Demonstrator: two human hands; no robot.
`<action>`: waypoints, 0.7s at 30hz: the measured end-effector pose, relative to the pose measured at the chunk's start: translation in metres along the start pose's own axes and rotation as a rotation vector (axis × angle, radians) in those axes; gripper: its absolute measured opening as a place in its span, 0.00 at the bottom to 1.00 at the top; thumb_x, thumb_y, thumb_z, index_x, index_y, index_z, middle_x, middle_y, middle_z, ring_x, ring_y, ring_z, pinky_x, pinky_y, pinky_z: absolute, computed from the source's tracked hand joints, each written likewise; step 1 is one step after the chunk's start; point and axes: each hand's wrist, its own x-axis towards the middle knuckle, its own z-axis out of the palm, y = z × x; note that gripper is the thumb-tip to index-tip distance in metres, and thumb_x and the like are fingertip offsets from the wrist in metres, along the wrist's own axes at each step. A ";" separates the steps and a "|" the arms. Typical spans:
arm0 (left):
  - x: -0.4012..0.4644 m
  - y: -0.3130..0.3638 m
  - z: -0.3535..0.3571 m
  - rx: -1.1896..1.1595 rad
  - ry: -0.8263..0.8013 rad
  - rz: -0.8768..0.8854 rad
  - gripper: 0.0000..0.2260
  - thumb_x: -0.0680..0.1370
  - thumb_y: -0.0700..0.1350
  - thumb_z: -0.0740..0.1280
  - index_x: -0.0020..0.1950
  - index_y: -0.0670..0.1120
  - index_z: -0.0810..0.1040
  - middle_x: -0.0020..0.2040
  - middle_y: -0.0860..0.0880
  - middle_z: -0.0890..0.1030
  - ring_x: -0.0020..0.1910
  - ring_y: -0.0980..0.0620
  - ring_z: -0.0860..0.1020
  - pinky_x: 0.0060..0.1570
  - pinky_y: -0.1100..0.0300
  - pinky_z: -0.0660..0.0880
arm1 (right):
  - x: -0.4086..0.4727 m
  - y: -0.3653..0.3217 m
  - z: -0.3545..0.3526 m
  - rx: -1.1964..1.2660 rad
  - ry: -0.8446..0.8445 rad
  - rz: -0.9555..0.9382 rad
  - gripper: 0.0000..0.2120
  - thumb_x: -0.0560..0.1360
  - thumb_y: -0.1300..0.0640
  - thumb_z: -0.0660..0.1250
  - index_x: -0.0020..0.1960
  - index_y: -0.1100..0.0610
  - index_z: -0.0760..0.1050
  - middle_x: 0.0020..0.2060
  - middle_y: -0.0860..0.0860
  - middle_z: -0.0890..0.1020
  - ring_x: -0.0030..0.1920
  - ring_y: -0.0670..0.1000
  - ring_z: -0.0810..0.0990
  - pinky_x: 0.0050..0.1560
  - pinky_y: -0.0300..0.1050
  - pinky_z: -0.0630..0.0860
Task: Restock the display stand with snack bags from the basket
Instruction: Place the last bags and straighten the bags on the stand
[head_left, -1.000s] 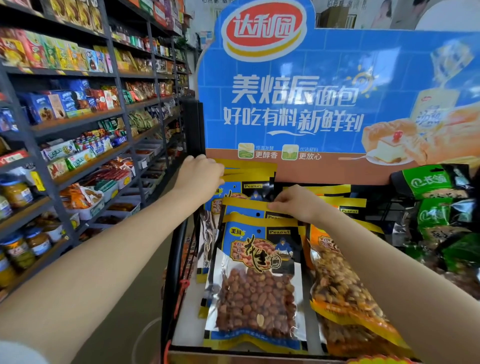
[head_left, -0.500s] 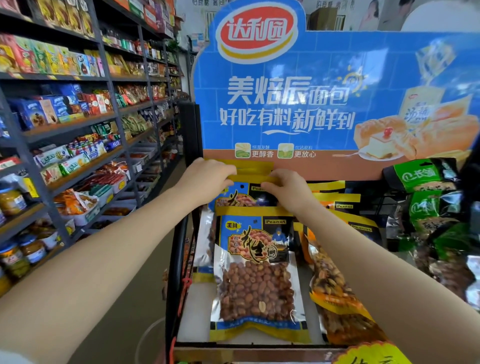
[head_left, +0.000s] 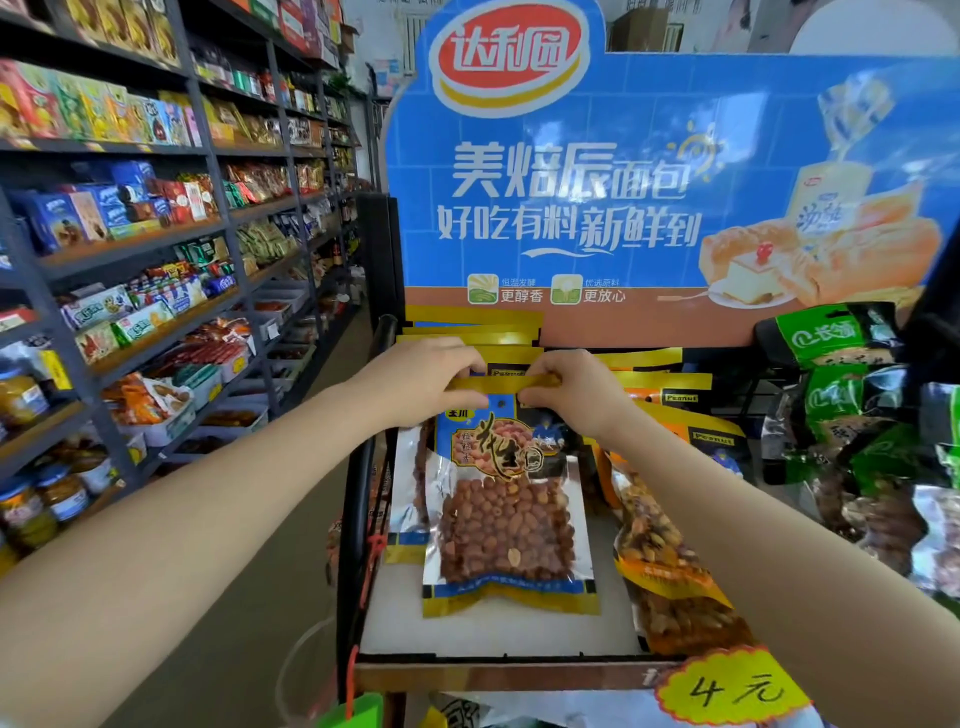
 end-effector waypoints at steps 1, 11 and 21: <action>0.000 -0.003 -0.001 0.069 -0.004 -0.018 0.20 0.75 0.55 0.65 0.63 0.48 0.72 0.57 0.49 0.75 0.55 0.48 0.74 0.53 0.54 0.71 | 0.001 -0.004 0.001 0.005 0.026 -0.052 0.08 0.72 0.57 0.70 0.48 0.61 0.79 0.35 0.51 0.77 0.37 0.50 0.73 0.36 0.42 0.67; 0.001 -0.012 -0.007 0.205 -0.061 -0.039 0.11 0.77 0.51 0.62 0.55 0.47 0.76 0.53 0.47 0.77 0.53 0.45 0.75 0.52 0.53 0.64 | -0.054 -0.013 0.021 -0.648 -0.276 -0.582 0.39 0.68 0.37 0.68 0.72 0.54 0.62 0.73 0.55 0.62 0.72 0.57 0.61 0.71 0.57 0.60; -0.010 -0.020 -0.009 0.274 0.102 0.004 0.14 0.77 0.51 0.62 0.60 0.46 0.74 0.59 0.48 0.76 0.58 0.47 0.74 0.56 0.53 0.65 | -0.071 -0.008 0.053 -1.014 -0.344 -0.570 0.39 0.71 0.36 0.61 0.75 0.44 0.47 0.77 0.55 0.50 0.75 0.60 0.54 0.71 0.58 0.58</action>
